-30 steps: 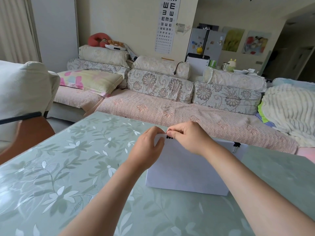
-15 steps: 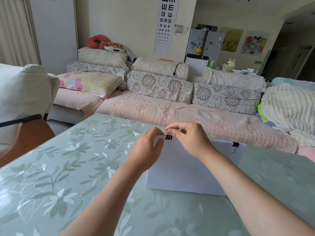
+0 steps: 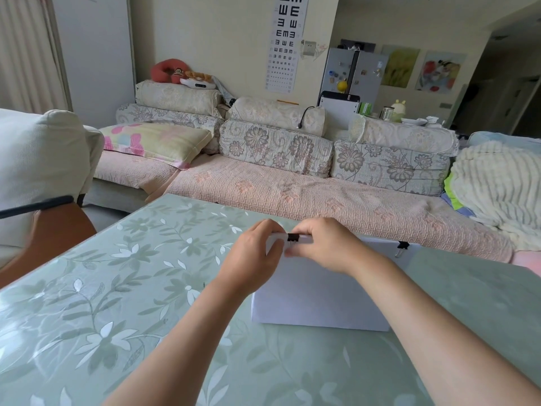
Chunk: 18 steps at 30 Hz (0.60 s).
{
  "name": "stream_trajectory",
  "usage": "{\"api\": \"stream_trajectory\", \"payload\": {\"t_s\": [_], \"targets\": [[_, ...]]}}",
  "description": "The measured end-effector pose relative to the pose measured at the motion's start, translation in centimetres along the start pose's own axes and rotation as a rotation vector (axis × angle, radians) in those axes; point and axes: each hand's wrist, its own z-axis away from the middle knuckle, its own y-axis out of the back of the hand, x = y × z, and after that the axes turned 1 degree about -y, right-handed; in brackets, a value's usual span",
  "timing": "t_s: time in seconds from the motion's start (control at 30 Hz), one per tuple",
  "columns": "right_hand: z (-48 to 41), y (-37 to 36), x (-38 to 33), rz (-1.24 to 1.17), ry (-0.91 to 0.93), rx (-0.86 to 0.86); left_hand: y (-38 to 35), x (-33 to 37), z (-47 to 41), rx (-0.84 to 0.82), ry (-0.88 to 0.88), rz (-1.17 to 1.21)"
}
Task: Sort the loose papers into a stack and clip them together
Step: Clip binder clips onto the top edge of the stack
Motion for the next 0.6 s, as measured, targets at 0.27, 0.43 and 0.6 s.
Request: {"api": "stream_trajectory", "payload": {"t_s": [0.27,0.43,0.6], "targets": [[1.1,0.1,0.6,0.189,0.038,0.102,0.3,-0.1,-0.3,-0.047,-0.010,-0.063],[2.4,1.5,3.8,0.358,0.008,0.097,1.1,0.8,-1.4,-0.071,-0.068,-0.360],[3.2,1.6,3.8,0.285,0.067,0.125,-1.1,4.8,-3.4,-0.117,-0.278,-0.585]]}}
